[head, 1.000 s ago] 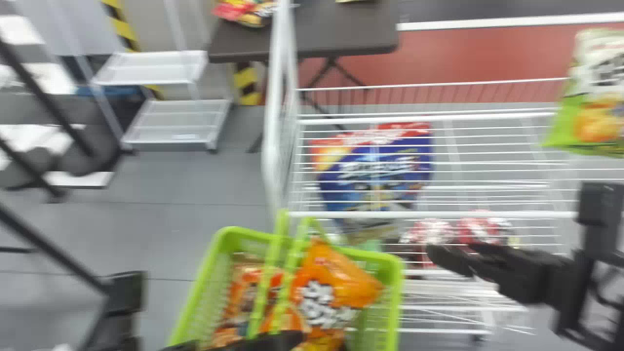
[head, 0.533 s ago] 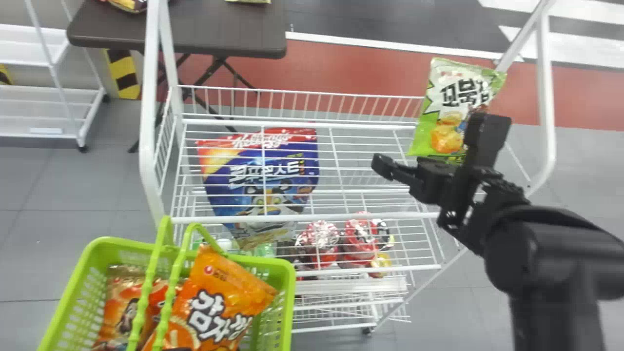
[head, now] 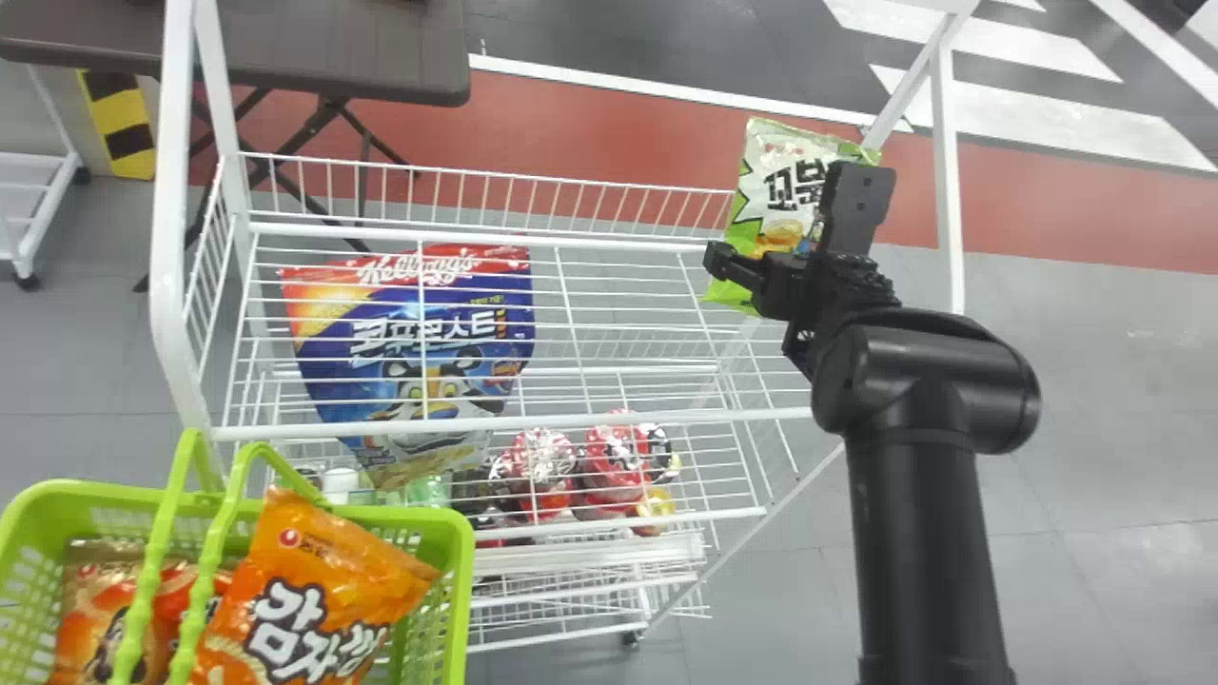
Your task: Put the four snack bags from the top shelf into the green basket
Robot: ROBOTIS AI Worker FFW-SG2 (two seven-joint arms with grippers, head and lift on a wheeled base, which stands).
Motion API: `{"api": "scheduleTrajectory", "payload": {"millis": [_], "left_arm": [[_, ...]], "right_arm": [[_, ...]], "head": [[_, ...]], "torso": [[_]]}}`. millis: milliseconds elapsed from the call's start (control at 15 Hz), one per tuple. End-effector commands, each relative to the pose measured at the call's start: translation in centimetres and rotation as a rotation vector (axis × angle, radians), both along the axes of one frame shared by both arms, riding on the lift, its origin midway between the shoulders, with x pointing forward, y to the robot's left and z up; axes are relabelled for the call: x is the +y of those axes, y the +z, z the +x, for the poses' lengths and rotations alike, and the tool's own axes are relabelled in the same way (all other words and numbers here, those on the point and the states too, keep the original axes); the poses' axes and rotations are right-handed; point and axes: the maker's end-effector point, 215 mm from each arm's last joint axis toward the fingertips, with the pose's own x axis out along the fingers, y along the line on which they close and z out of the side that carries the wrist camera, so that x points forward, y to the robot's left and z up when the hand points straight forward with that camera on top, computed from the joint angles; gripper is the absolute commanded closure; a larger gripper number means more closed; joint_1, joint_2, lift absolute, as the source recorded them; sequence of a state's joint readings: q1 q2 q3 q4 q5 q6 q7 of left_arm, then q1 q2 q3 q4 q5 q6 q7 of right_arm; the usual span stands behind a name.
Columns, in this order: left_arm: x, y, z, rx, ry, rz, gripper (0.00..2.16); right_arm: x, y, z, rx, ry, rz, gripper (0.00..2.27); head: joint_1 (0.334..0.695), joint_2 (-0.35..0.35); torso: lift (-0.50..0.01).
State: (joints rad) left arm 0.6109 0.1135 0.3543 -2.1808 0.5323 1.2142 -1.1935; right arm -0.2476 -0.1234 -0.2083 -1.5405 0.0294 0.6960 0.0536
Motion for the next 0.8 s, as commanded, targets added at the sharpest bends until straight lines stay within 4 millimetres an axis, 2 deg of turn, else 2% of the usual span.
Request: {"api": "scheduleTrajectory", "payload": {"millis": [0, 133, 200, 267, 333, 400, 467, 533, 733], "left_arm": [[0.0, 0.0, 0.0, 0.001, 0.000, 0.000, 2.14], [0.1, -0.2, -0.1, 0.005, 0.002, 0.000, 2.14], [0.3, -0.2, -0.1, 0.006, 0.006, 0.003, 2.14], [0.4, -0.2, -0.1, 0.004, 0.008, 0.004, 2.14], [0.5, -0.3, 0.0, 0.007, 0.012, 0.004, 2.14], [0.6, -0.3, 0.0, 0.005, 0.015, 0.005, 2.14], [0.6, -0.4, 0.0, 0.007, 0.015, 0.005, 2.14], [0.5, -0.3, 0.0, 0.006, 0.016, 0.002, 2.14], [0.7, -0.5, 0.0, 0.010, 0.018, 0.003, 2.14]], "right_arm": [[-1.0, -0.5, 1.5, -0.009, -0.011, -0.022, 0.06], [-2.1, -1.0, 2.6, -0.001, -0.031, -0.053, 0.08], [-2.3, -1.6, 2.9, 0.016, -0.033, -0.056, 0.16], [-2.4, -2.2, 2.9, 0.029, -0.033, -0.055, 0.44], [-2.2, -2.6, 2.7, 0.032, -0.026, -0.043, 0.77], [-1.8, -3.5, 2.1, 0.037, -0.021, -0.025, 1.42], [-2.1, -3.3, 1.7, 0.028, -0.034, -0.018, 2.10], [-2.2, -2.8, 1.6, 0.009, -0.048, -0.011, 2.26], [-2.3, -1.5, 1.2, -0.048, -0.053, 0.009, 2.26]], "head": [[0.695, -0.340], [0.695, -0.346], [0.695, -0.350], [0.695, -0.350], [0.695, -0.350], [0.695, -0.350], [0.695, -0.350], [0.695, -0.350], [0.695, -0.350]], "torso": [[-0.001], [-0.001], [-0.001], [-0.001], [-0.001], [-0.001], [-0.001], [-0.001], [-0.001]]}}
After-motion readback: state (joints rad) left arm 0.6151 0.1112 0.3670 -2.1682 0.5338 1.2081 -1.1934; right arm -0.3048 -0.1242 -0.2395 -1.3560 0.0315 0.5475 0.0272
